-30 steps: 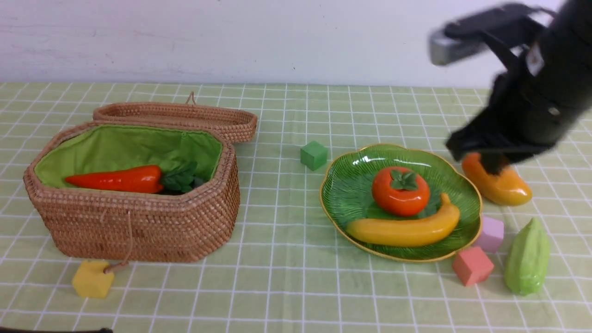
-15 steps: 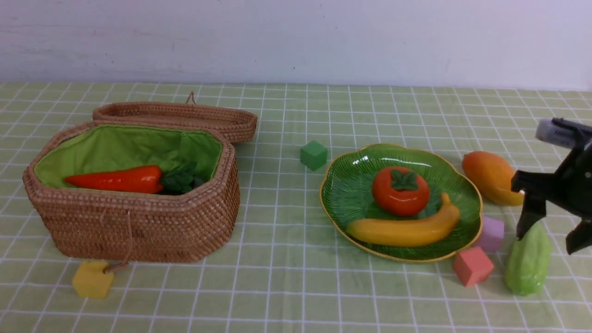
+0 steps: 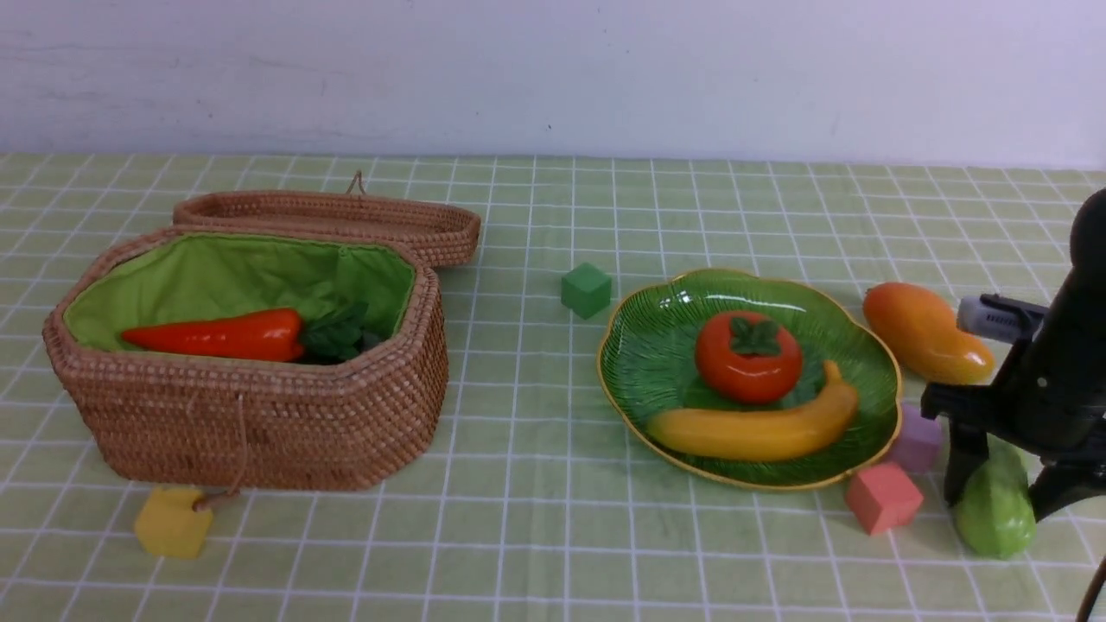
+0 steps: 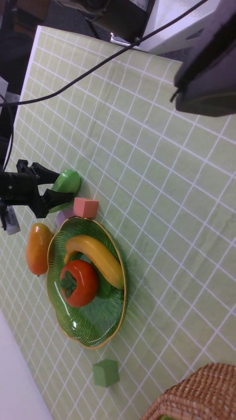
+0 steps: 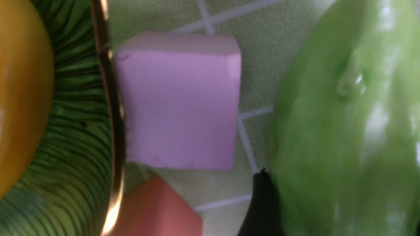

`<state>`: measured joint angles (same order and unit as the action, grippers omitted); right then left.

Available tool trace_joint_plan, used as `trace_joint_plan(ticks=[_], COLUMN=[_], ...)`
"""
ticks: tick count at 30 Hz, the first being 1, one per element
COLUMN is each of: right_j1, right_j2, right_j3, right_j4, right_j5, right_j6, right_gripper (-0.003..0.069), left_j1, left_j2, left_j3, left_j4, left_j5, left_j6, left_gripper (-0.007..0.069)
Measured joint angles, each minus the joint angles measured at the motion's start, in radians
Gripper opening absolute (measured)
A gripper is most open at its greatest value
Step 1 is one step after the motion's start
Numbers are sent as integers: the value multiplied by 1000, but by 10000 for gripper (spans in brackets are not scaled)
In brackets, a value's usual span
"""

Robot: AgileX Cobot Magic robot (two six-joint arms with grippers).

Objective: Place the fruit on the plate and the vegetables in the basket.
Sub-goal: Take a chayote with your right arm and place it on the basket on the left.

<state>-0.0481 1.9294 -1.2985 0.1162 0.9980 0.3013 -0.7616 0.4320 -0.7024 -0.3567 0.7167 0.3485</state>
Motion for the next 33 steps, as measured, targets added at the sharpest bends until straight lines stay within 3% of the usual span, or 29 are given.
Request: trace_joint_plan(ticks=[5,13,19,23,26,29,30,32,33], right_j1=[0,0,34,123,253,410,420,531,549], right_j2=[27,15,-182,-350,-434,-433,-429,-385,-380], right_j3=[0,-1,-1,-6,-42,-119,-126,-223,-232], right_j4=[2,-35,-98,-88,-47,11,16,36,38], right_j5=[-14,60,172,177,174,130,121,66,57], right_j6=[-8,-87,-90,-112,-143,-184,-191,-236,-240], right_gripper=[440,440,440,440,440,440,440,440,440], left_j1=[0,0,0,0,0,0,0,0,0], left_j2=[0,0,0,0,0,0,0,0,0], left_j3=[0,0,0,0,0,0,0,0,0], left_j4=[0,22,27,32,97,252,264,435,435], left_j5=[1,25,30,1,-52,-102,-105,-117,-117], left_j6=[0,0,0,-10,-64,-204,-216,-371,-385], left_gripper=[-13,-13,-13,-13,-13,-13,-13,-13,-13])
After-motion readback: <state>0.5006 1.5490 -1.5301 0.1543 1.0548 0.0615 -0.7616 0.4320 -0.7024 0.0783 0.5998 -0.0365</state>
